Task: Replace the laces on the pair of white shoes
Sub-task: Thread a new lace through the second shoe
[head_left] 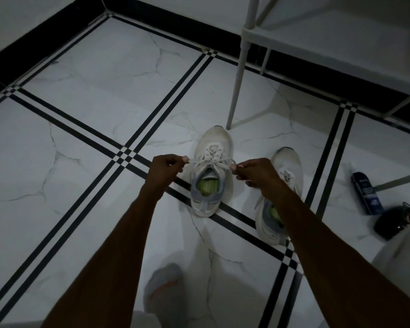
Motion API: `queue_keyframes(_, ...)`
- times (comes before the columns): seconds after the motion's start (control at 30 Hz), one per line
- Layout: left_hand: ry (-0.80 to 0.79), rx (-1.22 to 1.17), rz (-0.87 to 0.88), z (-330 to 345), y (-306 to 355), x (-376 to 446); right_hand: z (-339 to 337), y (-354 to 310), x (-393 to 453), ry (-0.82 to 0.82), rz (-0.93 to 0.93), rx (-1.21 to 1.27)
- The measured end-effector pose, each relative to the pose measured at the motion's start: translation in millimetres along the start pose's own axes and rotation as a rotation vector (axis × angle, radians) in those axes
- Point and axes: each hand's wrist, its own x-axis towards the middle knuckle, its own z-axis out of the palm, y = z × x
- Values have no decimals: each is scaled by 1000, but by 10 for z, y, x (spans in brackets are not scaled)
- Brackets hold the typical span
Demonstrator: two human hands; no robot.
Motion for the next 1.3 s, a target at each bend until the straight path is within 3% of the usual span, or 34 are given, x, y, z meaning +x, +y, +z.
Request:
queue_keyframes(0.1, 55, -100, -52, 15, 41, 12, -6, -48, -11, 32, -83, -107)
queue_keyframes(0.27, 107, -20, -28, -28, -61, -45, -81, -102, -17, 97, -150, -191)
queue_keyframes(0.77, 181, 165, -24, -29, -163, 13, -127, 92, 193, 174, 108, -17)
queue_keyframes(0.93, 218, 95, -19, 65, -134, 4, -104, 121, 184, 235, -41, -187)
queue_keyframes(1.0, 152, 3, -10, 62, -134, 38, -80, 87, 159, 180, -167, -164)
queue_keyframes(1.07, 42, -122, -17, 68, -72, 27, -53, 43, 122, 19, -208, -72)
queue_keyframes(1.2, -117, -238, -40, 145, 45, 41, 42, -27, 81, -275, -305, -183)
queue_keyframes(1.3, -181, -167, 7, 187, 73, 54, 129, -21, 79, -248, -412, -293)
